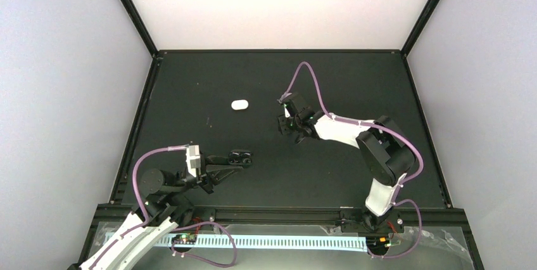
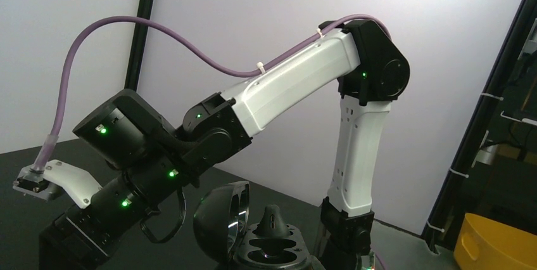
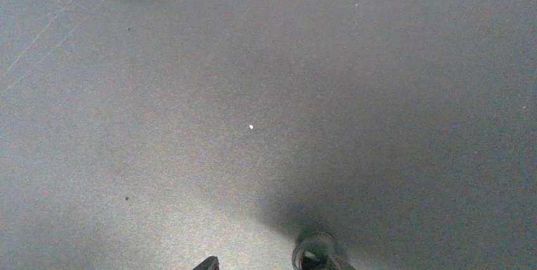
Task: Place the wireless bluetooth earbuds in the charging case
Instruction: Pick up the earbud from the center of the board.
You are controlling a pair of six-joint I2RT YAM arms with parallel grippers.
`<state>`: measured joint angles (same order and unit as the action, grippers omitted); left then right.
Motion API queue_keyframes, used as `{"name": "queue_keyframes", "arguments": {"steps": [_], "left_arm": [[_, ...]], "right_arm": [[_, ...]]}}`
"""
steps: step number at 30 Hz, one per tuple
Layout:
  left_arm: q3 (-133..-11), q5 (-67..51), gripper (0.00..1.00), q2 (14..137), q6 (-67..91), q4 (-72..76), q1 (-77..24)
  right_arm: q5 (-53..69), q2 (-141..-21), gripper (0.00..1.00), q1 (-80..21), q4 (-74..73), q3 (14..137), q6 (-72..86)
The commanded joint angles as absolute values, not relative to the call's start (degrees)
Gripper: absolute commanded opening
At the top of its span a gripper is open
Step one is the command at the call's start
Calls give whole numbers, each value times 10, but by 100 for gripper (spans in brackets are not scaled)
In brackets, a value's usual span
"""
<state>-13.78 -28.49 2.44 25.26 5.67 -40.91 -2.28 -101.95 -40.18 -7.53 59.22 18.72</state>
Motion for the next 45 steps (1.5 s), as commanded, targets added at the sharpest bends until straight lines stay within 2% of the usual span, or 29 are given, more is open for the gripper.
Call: {"name": "queue_keyframes", "arguments": {"steps": [1,45], "left_arm": [[-150,-287,1,29,254,69,-410],[-152,-285,2,28,252,62,-411]], "right_arm": [[-10,-1037,42,-406,-76,609,181],[-108,-1061,18,-399,-109,616,190]]}}
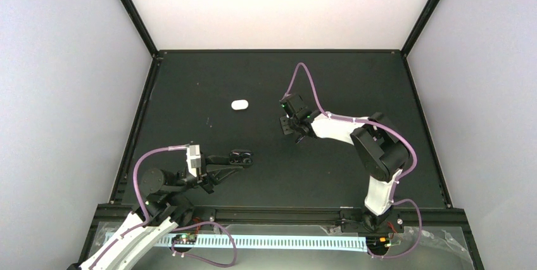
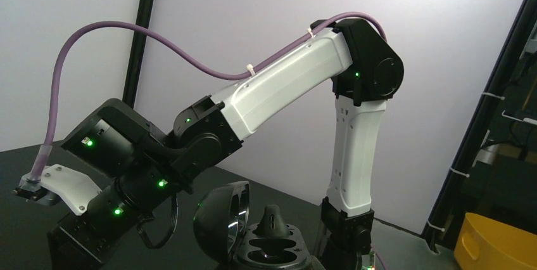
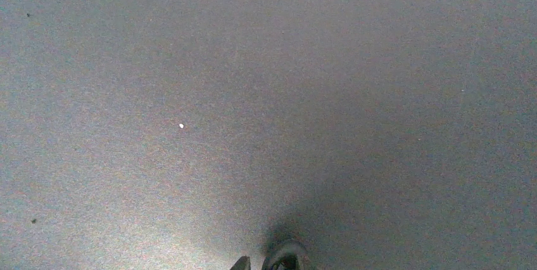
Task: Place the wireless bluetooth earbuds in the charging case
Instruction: Pick up the earbud from the center of the board.
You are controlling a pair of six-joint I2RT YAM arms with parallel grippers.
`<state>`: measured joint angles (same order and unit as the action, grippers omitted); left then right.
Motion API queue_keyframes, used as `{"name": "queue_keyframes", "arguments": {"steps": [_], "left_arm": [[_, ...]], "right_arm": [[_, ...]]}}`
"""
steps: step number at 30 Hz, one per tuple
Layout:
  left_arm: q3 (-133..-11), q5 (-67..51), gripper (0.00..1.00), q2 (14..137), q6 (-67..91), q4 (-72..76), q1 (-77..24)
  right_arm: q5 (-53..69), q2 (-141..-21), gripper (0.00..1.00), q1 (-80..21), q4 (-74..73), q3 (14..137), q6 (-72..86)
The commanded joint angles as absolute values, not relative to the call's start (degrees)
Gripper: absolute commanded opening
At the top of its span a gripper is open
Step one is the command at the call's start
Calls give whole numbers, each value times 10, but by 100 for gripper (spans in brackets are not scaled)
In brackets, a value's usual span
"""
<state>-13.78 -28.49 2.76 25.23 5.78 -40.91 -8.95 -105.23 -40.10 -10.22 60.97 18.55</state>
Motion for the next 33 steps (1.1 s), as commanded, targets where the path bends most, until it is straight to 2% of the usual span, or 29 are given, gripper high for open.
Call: {"name": "queue_keyframes", "arguments": {"steps": [1,16,20,33], "left_arm": [[-152,-284,1,28,252,63,-410],[-152,-284,2,25,253,60,-411],[-152,-285,2,25,254,60,-411],[-152,-289,2,25,252,66,-411]], "right_arm": [[-109,-1061,17,-398,-109,616,190],[-132,-1054,9,-399,-110,611,188],[-138,-1052,1,-398,-113,612,189],[-152,-1024,1,-398,-114,601,192]]}}
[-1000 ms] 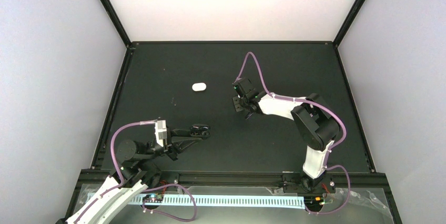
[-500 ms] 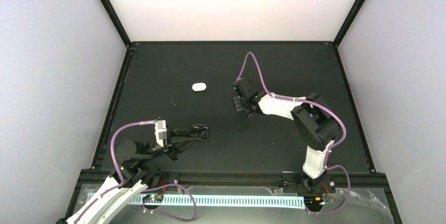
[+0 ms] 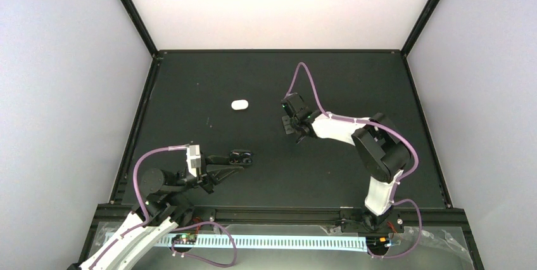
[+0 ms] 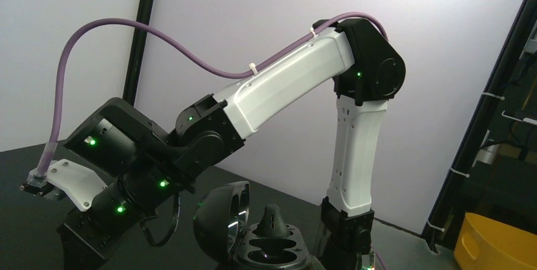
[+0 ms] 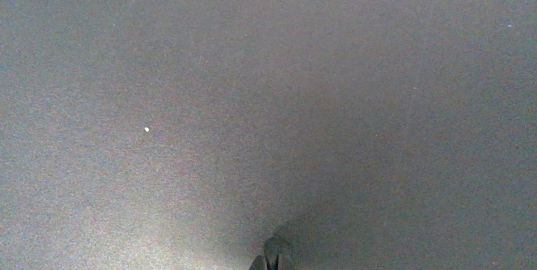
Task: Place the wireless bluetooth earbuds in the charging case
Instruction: Pick up the earbud from the center of the board.
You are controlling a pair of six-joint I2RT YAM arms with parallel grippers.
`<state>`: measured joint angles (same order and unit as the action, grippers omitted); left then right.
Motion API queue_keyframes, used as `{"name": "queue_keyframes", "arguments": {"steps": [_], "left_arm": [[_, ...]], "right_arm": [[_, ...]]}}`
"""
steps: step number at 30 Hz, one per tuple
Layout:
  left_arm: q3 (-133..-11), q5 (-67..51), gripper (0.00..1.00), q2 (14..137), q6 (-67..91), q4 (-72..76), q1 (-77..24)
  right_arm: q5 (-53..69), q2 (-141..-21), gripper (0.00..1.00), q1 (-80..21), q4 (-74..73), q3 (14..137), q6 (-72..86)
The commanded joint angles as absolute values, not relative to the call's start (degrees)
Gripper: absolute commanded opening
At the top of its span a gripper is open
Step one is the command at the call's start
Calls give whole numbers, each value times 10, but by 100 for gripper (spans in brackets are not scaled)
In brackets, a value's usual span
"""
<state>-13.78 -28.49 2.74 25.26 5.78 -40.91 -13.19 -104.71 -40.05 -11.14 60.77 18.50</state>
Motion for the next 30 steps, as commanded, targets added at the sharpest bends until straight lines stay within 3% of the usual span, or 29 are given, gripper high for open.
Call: {"name": "queue_keyframes", "arguments": {"steps": [1,20,30], "left_arm": [[-152,-288,2,25,252,66,-411],[-167,-267,2,12,230,38,-411],[-174,-242,2,-19,221,11,-410]], "right_arm": [[-152,-1023,1,-398,-113,601,192],[-114,-947,1,-398,-69,560,220],[-44,-790,1,-409,35,437,336]]}}
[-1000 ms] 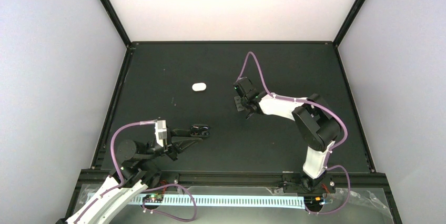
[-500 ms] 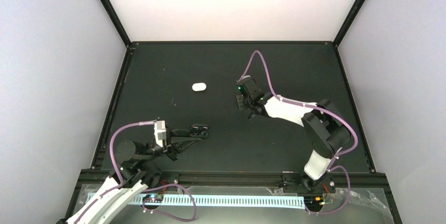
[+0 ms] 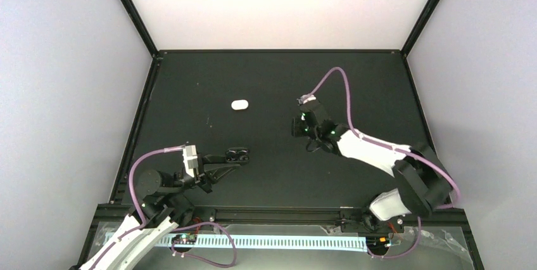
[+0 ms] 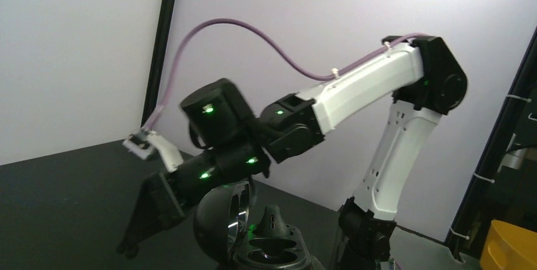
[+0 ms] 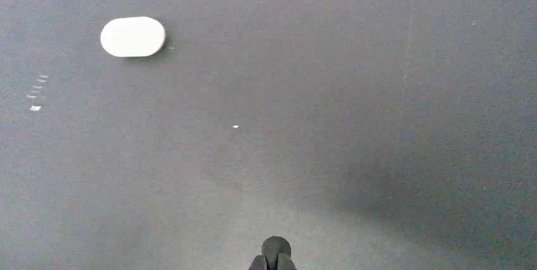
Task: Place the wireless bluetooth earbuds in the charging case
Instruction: Pick up the earbud from the center of the board, then place the earbud in the charging case.
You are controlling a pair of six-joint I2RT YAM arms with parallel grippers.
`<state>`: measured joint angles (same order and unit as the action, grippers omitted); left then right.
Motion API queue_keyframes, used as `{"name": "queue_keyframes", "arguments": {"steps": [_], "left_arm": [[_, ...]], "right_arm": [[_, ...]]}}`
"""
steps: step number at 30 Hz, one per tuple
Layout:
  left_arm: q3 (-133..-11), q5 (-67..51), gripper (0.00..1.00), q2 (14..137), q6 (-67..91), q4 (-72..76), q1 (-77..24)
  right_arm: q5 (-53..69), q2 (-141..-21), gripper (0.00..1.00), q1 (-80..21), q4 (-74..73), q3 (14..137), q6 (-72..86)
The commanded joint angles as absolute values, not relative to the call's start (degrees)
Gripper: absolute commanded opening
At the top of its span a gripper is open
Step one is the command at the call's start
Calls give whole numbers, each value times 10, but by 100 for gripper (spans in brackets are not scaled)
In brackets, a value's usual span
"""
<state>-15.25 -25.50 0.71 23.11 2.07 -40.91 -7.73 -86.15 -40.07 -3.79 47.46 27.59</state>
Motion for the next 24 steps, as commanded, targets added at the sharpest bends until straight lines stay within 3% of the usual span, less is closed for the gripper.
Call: {"name": "queue_keyframes", "arguments": {"steps": [1,13,24], "left_arm": [[-175,-244,2,-16,222,12,-411],[-183,-272,1,36,214,72,-411],[-201,-314,2,92,193,125,-411]], "right_arm": [[-42,-765,1,-413,42,427,340],[80,-481,1,-484,12,374,292],[215,-359,1,-488,-32,405,261]]}}
